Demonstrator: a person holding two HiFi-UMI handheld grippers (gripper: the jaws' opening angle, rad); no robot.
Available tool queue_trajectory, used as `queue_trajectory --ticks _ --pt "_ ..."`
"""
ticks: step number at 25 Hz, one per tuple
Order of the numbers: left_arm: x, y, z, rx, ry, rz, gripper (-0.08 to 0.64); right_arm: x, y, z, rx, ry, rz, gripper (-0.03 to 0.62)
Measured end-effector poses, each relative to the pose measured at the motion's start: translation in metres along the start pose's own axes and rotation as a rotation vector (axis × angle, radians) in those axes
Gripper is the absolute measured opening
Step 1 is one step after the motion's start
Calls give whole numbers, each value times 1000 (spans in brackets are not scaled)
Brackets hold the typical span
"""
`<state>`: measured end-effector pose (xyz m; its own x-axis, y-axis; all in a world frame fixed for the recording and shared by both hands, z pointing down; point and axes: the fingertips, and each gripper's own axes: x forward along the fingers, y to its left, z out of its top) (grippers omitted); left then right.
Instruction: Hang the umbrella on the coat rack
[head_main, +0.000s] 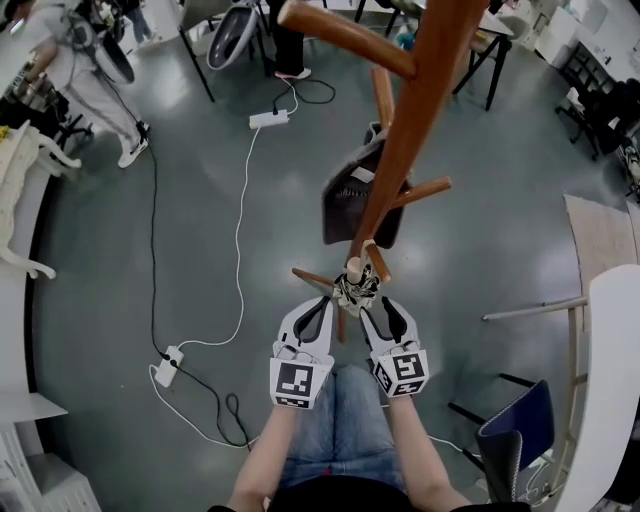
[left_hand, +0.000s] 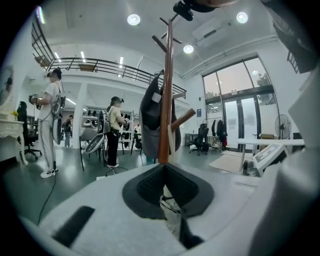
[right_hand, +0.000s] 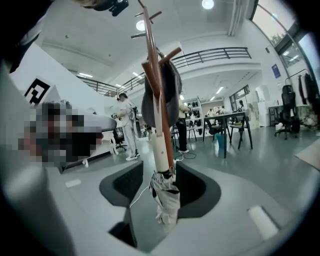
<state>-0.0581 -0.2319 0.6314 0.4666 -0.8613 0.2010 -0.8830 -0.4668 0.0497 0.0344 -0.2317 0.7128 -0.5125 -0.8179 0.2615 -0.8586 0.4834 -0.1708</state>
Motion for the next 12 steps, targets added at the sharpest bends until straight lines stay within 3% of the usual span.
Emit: queue_trajectory --ticks 4,9,12 --pt "-15 -6 53 19 -17 1 6 -32 7 65 2 -68 -30 147" --pt "-31 -6 118 29 -35 10 6 -64 12 141 -26 -130 -73 12" --pt "-36 -9 163 54 -58 7 6 -79 11 188 -22 -168 -88 12"
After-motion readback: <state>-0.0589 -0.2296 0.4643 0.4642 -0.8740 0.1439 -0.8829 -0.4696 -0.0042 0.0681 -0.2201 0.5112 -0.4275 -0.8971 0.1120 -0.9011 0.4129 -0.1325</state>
